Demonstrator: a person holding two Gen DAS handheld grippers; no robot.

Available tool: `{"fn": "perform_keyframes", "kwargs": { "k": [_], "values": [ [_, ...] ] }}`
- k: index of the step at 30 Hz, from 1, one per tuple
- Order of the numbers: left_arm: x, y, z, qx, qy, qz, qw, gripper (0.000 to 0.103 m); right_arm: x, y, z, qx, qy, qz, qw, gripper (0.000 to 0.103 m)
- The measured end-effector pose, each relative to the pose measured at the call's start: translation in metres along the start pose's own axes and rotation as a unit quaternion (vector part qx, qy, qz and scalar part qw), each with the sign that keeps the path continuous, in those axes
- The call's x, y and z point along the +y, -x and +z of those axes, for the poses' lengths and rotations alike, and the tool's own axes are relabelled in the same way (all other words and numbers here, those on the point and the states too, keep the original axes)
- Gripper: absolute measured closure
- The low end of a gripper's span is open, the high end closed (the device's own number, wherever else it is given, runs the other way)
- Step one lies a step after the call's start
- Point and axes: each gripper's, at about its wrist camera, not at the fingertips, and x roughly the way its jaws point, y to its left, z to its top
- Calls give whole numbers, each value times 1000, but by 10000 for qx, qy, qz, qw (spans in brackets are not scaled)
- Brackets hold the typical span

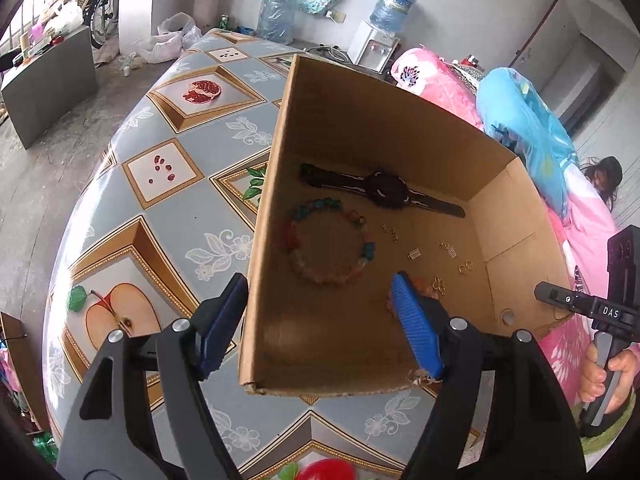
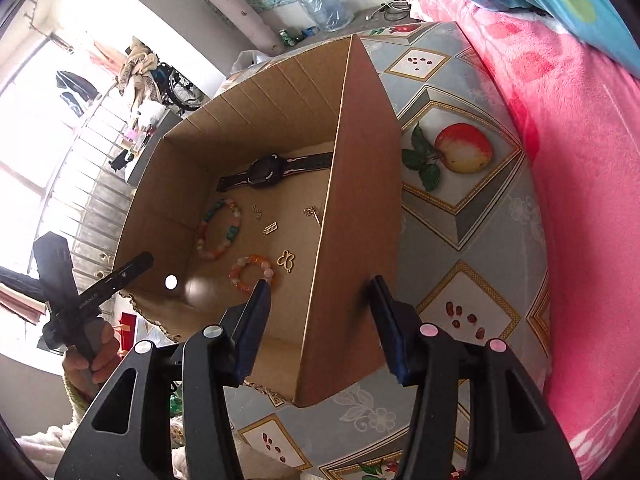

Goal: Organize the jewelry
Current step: 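Raise both open grippers out of the box and back away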

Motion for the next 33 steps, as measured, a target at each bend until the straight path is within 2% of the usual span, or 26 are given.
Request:
{"fn": "perform_keyframes", "kwargs": {
  "k": [12, 24, 27, 30, 33],
  "values": [
    [-17, 30, -55, 124, -170, -182, 9996, 33, -12, 26, -36, 25, -27, 57, 10000, 52],
    [-19, 37, -71, 50, -190, -262, 9995, 33, -14, 32, -52, -126, 79, -83, 9999, 52],
    [-22, 42, -72, -169, -281, -197, 9993, 33, -15, 33, -55, -234, 71, -113, 9996, 52],
    [-24, 56, -74, -608, -349, -80, 9975, 31, -13, 42, -58, -515, 124, -196, 9984, 52],
    [-24, 75, -78, -1046, -386, -8, 9938, 20, -8, 59, -68, -941, 228, -437, 9943, 46]
  ]
}}
